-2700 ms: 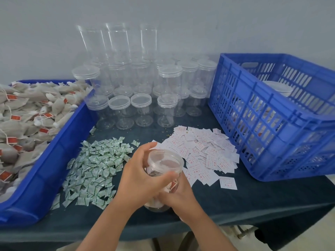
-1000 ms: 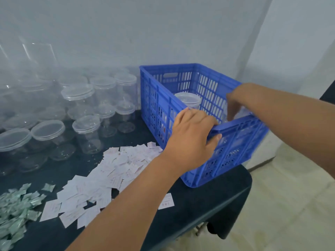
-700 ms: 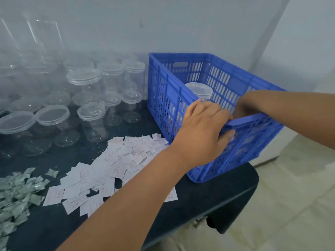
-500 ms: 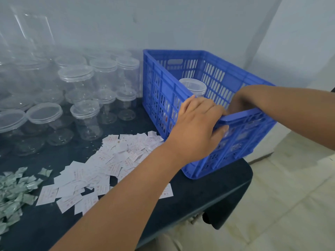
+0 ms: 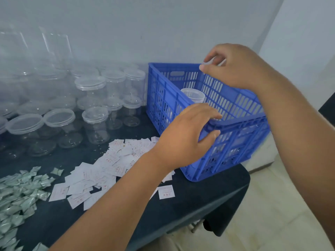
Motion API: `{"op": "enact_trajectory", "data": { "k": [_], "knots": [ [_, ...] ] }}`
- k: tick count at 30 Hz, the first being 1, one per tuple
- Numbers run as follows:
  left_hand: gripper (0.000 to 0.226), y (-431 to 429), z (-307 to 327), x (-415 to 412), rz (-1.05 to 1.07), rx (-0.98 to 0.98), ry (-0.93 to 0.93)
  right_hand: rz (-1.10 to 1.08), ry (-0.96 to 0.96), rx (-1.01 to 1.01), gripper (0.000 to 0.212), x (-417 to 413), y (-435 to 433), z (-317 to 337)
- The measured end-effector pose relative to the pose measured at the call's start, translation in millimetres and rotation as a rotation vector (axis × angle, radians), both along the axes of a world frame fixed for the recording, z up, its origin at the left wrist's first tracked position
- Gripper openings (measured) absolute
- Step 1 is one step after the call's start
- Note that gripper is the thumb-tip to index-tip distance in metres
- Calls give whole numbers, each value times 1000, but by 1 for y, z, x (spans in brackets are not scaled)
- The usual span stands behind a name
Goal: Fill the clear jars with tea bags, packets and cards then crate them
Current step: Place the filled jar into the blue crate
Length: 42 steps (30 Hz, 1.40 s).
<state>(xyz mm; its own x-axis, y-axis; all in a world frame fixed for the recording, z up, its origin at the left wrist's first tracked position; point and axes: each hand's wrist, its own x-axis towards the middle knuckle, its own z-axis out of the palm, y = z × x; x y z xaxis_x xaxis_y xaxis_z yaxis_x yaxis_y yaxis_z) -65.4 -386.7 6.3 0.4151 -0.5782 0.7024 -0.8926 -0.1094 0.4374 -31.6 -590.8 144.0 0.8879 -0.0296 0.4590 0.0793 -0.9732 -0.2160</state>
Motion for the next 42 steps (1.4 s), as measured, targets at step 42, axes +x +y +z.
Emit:
{"op": "enact_trajectory", "data": {
  "k": [42],
  "knots": [
    [46, -28, -25, 6, -2, 44, -57, -212, 350, -17, 65, 82, -33, -29]
  ]
}}
